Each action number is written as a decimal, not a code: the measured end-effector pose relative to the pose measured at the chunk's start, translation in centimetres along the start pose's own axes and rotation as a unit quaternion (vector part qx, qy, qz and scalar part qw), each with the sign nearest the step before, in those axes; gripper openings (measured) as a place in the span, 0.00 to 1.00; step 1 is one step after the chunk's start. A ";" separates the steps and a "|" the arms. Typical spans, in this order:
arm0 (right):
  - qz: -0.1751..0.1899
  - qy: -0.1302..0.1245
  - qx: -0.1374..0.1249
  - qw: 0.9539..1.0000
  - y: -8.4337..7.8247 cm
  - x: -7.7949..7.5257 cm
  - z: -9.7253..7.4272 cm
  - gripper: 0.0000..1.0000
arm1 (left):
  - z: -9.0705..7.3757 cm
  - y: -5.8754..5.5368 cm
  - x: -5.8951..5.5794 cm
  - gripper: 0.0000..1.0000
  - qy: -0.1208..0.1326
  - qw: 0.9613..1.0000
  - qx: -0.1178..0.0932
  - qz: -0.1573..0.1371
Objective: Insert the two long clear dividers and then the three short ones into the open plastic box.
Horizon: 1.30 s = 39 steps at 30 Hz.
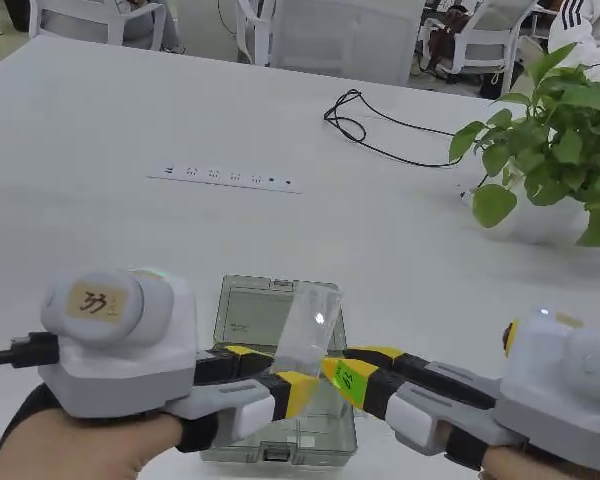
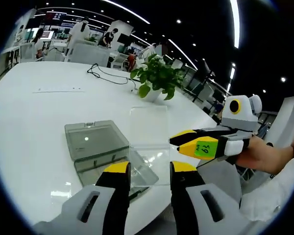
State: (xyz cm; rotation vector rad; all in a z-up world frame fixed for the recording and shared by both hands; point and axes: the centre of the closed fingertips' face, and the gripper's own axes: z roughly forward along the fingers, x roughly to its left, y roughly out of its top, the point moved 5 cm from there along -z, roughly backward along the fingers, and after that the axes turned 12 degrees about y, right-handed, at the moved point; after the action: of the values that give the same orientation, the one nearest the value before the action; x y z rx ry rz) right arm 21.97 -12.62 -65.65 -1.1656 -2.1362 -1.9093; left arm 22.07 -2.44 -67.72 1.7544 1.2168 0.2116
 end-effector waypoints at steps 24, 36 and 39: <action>0.034 -0.023 0.009 0.999 -0.5 -0.1 1.0 0.06 | 0.5 -0.1 -1.0 0.31 -0.009 1.000 -0.003 0.020; 0.050 -0.023 0.012 0.998 -0.3 -0.2 1.2 0.06 | 0.2 -0.2 -0.9 0.33 -0.017 0.999 -0.006 0.033; 0.051 -0.024 0.014 0.998 -0.1 -0.1 1.3 0.06 | 0.0 -0.3 -0.6 0.35 -0.019 0.999 -0.006 0.036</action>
State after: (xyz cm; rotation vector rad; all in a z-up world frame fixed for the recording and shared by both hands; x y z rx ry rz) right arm 22.59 -11.58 -66.07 -1.3002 -2.0752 -1.8230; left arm 21.65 -2.90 -67.73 1.7856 1.1240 0.2273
